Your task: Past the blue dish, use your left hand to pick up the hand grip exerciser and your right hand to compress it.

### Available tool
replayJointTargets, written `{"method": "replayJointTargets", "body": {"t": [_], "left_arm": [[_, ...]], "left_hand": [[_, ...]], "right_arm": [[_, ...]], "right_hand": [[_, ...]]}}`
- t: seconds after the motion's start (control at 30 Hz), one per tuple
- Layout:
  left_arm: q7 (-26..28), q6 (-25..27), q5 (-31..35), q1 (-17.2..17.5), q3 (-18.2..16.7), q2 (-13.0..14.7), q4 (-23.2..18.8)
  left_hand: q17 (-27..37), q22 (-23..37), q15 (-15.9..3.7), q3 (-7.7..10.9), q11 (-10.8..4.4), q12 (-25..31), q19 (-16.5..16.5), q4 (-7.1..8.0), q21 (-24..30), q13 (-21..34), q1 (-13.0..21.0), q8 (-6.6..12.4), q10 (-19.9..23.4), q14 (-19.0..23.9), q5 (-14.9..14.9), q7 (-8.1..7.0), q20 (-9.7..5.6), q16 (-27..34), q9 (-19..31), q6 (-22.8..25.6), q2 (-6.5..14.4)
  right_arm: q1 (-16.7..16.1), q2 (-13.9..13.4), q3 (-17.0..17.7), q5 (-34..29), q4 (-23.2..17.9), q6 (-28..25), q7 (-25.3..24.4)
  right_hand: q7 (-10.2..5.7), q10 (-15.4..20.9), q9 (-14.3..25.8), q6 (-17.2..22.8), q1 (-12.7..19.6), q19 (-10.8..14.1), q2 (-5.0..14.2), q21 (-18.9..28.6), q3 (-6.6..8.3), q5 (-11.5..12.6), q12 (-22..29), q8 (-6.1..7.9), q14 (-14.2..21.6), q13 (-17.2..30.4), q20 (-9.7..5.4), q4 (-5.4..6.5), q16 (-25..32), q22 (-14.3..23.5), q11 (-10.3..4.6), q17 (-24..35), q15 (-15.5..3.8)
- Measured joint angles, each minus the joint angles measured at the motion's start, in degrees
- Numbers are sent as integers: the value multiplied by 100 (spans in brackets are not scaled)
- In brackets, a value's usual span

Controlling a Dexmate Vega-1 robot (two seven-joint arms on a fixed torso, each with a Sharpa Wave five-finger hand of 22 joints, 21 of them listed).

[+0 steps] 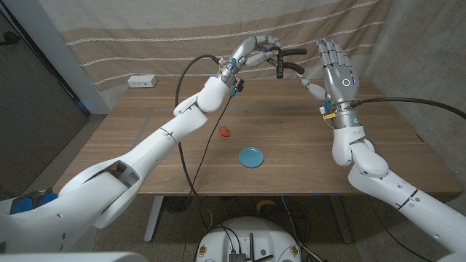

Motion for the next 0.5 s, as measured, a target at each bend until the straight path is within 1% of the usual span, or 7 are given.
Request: {"method": "replayJointTargets", "body": {"t": [0.03, 0.1, 0.17, 0.27, 0.33, 0.43, 0.5], "left_arm": [[-53, 2, -53, 0, 0, 0, 0], [-182, 11, -177, -33, -23, 0, -2], [-268, 19, -265, -51, -30, -2, -2], [-463, 38, -454, -94, -42, -11, 0], [-570, 50, -545, -108, -44, -13, 3], [-689, 77, -649, -160, -45, -14, 11], [-752, 89, -691, -183, -45, -12, 11]], "left_hand": [[0, 0, 0, -10, 0, 0, 0, 10, 0, -10, -13, 6, 0, 0, 15, 0, 0, 0, 0, 0, -13], [0, 0, 0, -16, 0, 0, 1, 16, 12, -25, -13, 6, 0, 0, 34, 0, 1, 0, 0, 0, -13], [0, 0, 0, -16, 0, 26, 1, 16, 23, -26, -13, 7, 0, 0, 44, 1, 1, 0, 0, 1, -13], [0, 0, 0, -37, 2, 31, 2, 36, 23, -25, -13, 7, 2, 0, 88, 13, 2, 0, 0, 13, -13], [0, 0, 1, -63, 50, 64, -17, 31, 23, -25, -13, 7, 51, 1, 123, 13, -17, 0, 0, 14, -13], [0, 0, 0, -71, 93, 70, -17, 24, 23, -51, -13, 7, 94, 1, 154, 13, -17, 0, 0, 13, -13], [0, 0, 1, -71, 134, 98, -40, 24, 23, -52, 19, 7, 135, 1, 194, 13, 6, 0, 0, 14, -44]], "right_arm": [[-6, -2, 3, -2, -17, -4, 15], [-10, -2, 10, -11, -41, -7, 40], [-12, -2, 15, -18, -59, -17, 59], [-11, 13, 17, -51, -83, -39, 97], [1, 28, 17, -64, -97, -47, 104], [25, 50, 2, -127, -109, -72, 133], [42, 61, -9, -168, -113, -83, 140]], "right_hand": [[24, -13, 0, -24, -19, -3, -19, -1, -20, 0, 0, 0, -10, 0, 3, -15, 0, 0, 13, 0, 10], [75, -51, 0, -71, -19, -24, -18, -1, -57, 0, 0, 0, -49, 0, 24, 7, 0, 0, 51, 0, 49], [114, -71, 0, -48, -20, -64, -17, -1, -56, 0, 0, 0, -80, 0, 64, 7, -3, 0, 71, 0, 80], [166, -92, 0, -60, -64, -76, 27, -1, -56, 0, 0, 0, -100, 0, 76, 7, -22, 0, 96, 0, 100], [186, -90, 0, -79, -64, -95, 27, -1, -80, 0, 0, 0, -120, 0, 95, 31, -22, 0, 116, 0, 119], [197, -131, 0, -90, -64, -95, 27, -1, -80, 22, 0, 0, -142, 0, 95, 31, -22, 0, 156, 0, 141], [227, -131, 0, -120, -64, -95, 27, -1, -80, 23, 0, 0, -151, 0, 95, 31, -22, 0, 156, 0, 150]]}}
